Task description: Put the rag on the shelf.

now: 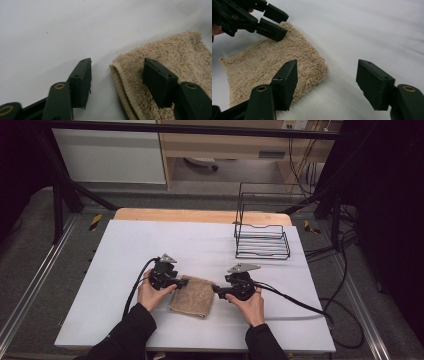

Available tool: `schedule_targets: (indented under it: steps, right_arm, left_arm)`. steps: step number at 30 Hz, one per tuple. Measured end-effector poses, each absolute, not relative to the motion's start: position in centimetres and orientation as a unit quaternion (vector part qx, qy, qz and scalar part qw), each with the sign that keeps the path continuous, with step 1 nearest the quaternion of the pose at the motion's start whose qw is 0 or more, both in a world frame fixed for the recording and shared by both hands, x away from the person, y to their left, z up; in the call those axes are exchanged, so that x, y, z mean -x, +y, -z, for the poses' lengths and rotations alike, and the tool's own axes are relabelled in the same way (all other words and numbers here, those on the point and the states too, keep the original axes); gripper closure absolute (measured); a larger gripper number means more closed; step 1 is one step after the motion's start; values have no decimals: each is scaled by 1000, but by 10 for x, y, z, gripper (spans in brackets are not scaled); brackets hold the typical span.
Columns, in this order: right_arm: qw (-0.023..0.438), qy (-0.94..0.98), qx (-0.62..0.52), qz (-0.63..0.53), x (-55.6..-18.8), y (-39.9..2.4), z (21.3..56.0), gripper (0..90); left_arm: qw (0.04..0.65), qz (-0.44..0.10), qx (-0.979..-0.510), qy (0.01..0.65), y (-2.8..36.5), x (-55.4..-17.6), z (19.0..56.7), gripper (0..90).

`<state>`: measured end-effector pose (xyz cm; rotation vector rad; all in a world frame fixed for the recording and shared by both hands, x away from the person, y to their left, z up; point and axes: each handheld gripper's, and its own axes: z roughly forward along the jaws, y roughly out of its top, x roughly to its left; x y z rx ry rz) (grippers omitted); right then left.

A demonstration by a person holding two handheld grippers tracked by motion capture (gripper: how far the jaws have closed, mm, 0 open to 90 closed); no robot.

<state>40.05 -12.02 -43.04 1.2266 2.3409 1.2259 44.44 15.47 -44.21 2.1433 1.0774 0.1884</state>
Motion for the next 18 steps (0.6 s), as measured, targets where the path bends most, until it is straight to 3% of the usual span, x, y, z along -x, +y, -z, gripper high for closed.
schedule_targets:
  steps: [7, 11, 18]
  right_arm:
    - [96, 789, -442, -415, -406, -114, 441, 403]
    - [88, 783, -454, -415, -409, -111, 447, 481]
    - [71, 777, -464, -419, -413, -105, 453, 594]
  left_arm:
    - [364, -60, -833, 412, 152, -444, 444, 571]
    - [363, -54, -835, 410, 149, -443, 444, 682]
    - [355, -61, -843, 400, 146, -441, 441, 798]
